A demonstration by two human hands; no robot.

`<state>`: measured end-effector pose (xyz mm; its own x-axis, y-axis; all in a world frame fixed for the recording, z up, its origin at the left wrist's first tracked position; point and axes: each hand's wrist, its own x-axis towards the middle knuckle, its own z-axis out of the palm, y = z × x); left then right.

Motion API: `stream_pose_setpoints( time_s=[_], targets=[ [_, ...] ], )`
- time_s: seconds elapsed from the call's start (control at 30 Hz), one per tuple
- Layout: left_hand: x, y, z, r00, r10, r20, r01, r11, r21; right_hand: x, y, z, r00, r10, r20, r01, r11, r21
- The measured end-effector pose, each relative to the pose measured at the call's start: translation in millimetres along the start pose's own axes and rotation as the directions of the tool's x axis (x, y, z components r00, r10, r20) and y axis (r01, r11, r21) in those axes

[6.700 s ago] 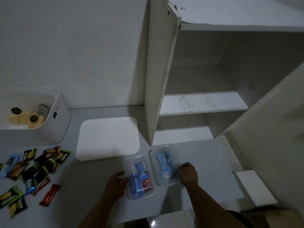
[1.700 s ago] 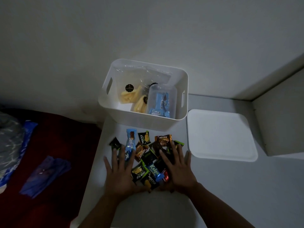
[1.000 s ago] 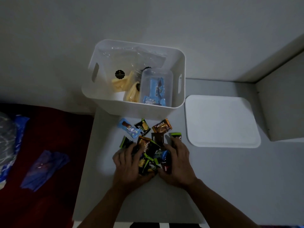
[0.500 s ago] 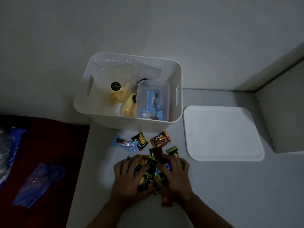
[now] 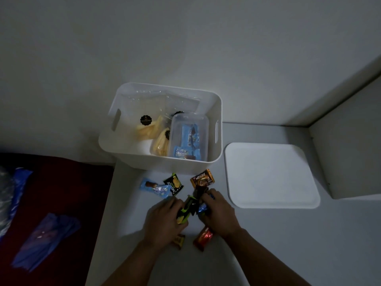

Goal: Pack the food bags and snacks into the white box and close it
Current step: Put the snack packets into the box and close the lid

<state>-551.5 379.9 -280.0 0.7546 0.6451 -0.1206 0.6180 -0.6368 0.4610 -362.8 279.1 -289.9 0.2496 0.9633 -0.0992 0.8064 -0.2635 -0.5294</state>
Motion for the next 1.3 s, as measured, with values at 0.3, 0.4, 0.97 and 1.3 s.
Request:
stream_pose_setpoints(
  time_s=[0.3, 0.4, 0.97, 1.3],
  targets=[
    [-8.5, 49.4, -48.1, 0.960, -0.272, -0.070, 0.221, 0.886, -0.408, -10.7, -31.9, -67.9, 0.963, 0.201, -0.179, -0.134, 0.934, 0.330],
    [-8.7, 62.0, -74.9, 0.927, -0.349, -0.137, 0.222, 0.806, -0.549, -12.1, -53.6, -98.3, 0.946, 0.221, -0.237, -0.103, 0.899, 0.426],
    [106.6, -10.4, -260.8, 0.854, -0.520, 0.012, 0.508, 0.829, -0.235, 178.2, -207.7, -189.2, 0.901, 0.337, 0.272, -0.386, 0.342, 0.857],
    [54.7, 31.3, -217.8, 0.856, -0.256, -0.450, 0.061, 0.913, -0.404, 113.9, -146.2, -197.0, 0.954, 0.282, -0.102, -0.091, 0.598, 0.797]
  ],
)
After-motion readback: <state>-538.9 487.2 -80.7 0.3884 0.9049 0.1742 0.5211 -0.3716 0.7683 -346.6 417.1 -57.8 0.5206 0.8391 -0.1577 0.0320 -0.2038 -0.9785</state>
